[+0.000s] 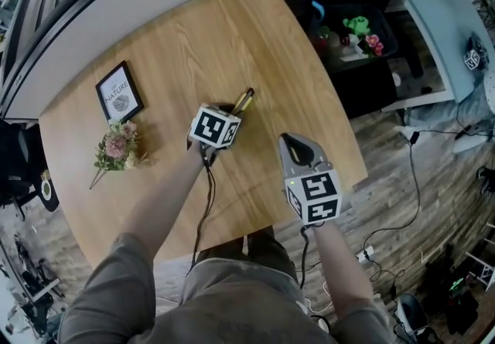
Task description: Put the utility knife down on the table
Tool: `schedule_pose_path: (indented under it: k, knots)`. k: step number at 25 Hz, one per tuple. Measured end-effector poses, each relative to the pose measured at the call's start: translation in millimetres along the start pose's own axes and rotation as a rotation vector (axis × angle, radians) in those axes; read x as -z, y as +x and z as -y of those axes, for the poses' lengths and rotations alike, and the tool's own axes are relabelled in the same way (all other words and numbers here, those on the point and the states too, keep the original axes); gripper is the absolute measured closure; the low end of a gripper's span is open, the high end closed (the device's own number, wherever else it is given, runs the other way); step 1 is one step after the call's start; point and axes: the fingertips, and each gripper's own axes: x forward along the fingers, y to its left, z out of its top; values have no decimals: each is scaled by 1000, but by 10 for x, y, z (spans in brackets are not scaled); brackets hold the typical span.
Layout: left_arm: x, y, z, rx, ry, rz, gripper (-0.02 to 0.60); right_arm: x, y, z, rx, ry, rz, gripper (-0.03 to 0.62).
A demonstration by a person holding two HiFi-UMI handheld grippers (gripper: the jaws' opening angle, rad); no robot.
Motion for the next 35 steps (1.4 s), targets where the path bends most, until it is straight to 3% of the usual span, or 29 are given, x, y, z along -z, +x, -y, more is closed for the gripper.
schedule_pose_path:
  k: [3,6,9,17,23,28,35]
  knots:
    - [-30,-19,18,16,0,5,450,-46,-79,-9,3,5,17,583]
    - [-91,-158,41,11,29,26,364,-132,-192,-54,-4,7,41,583]
    - [-225,-460,97,-28,67,82,364,-322,-380,-112,-16,13,89,583]
    - [-776,-1622,634,-4,214,367,398,-954,-1149,-234,18,10,288,583]
    - [-999,-2534,1114,0,303,552,469,-1278,-1777,-392,37,-9,408,583]
    - [-981,-3071,1376,-6,278,650,483,-1428,-2178,-571,49,-54,466,583]
    - [-852,-3615,1561,-17,204,803,528,-1451,-2489,-759,47,-38,508,583]
